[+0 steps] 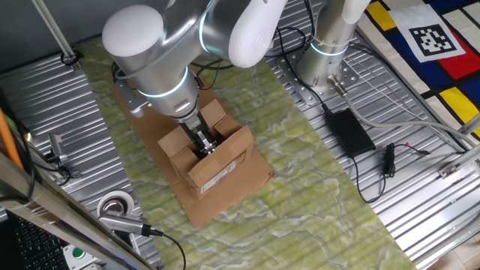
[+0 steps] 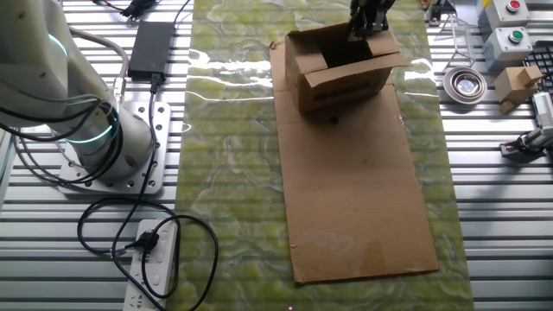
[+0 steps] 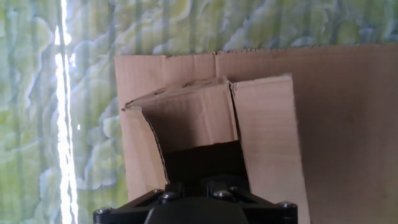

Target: Open a box

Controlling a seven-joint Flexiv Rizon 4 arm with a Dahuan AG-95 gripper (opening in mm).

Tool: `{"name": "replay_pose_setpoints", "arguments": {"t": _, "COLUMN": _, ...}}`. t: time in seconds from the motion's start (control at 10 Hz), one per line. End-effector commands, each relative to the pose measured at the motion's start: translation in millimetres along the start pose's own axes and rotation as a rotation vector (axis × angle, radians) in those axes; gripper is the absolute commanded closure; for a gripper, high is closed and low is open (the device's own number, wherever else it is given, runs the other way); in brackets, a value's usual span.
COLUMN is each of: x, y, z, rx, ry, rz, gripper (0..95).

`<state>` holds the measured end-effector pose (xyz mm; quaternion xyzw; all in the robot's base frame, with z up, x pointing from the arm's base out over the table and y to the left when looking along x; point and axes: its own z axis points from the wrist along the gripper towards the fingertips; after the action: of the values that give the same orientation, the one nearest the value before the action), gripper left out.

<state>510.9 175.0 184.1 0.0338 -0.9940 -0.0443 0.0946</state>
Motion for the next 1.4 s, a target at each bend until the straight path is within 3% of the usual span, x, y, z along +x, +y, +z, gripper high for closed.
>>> {"name": "replay_pose_setpoints", "arguments": {"t": 0.1, "x": 0.4, "y": 1.1, "z": -0.5, "rx": -0.002, "ry": 0.001, "rz": 0.003, "gripper": 76.0}}
{"name": "replay_pose_setpoints", "arguments": {"t": 1.0, "x": 3.4, "y": 17.3, "z": -0.7, "rx": -0.008, "ry": -0.002, "rz": 0.020, "gripper": 76.0}}
{"name": "replay_pose_setpoints", "arguments": {"t": 1.1, "x": 3.5, "y": 18.0, "z": -0.6, "rx": -0.008, "ry": -0.003, "rz": 0.019, "gripper": 57.0}}
{"name": "replay_pose_setpoints", "arguments": {"t": 1.4, "x": 3.7, "y": 18.3, "z": -0.7, "rx": -0.014, "ry": -0.002, "rz": 0.022, "gripper": 57.0}}
